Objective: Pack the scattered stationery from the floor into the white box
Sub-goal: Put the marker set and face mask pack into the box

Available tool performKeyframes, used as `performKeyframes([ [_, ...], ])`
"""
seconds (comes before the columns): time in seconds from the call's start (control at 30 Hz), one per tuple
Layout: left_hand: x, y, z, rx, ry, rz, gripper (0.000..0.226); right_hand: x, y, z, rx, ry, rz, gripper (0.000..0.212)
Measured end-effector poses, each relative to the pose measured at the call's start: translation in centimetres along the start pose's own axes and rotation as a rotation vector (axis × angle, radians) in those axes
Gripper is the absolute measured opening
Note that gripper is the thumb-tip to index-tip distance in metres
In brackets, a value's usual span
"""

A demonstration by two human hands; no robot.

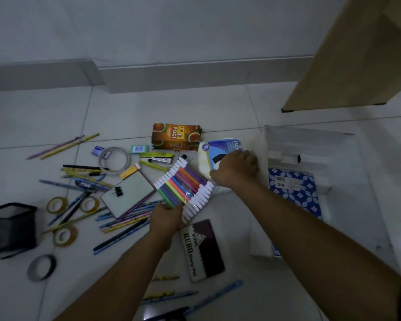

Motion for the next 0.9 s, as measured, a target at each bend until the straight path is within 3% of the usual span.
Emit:
performKeyframes([
  [0.17,-0.5,-2.4,0.9,-0.023,0.275,-0.124,0.023,0.9,-1.9,0.7,-0.110,-0.153,0.056,0.142],
  [0.33,0.2,-2.7,1.1,-0.136,0.391,-0.104,0.026,0.8,-1.6,0.5,-0.062,-0.128,-0.004,0.124],
  [0.5,2.0,-1.6,-0.6,-0.189,0.576,-0.005,0.037,-0.1,0.4,1.0,-0.160,-0.506,-0.073,0.122],
  [0.6,3.6,-0.2,-1.6,-0.234,0.580,0.064,0.040,-0.9,2.3,-1.1,-0.002,-0.566,-0.233,0.101],
  [0.73,6.1,2.1,-2.2,-0.295,0.634,0.131,0.040,-0.5,5.8,-5.7,0.234,-0.579,-0.406,0.096],
  [0.9,7.9,4.7,-0.2,-0.386,0.619,0.110,0.039,5.5,8.9,-10.2,0.383,-0.817,-0.394,0.094],
])
Point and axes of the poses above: each hand's wrist, its own y-axis away from the middle knuckle, its own z-axis out of the palm, x = y × z, the point moved 9 cm from there along -y, towards the middle knuckle, and after that the axes turned 4 degrees about y, right-handed, at the moved point
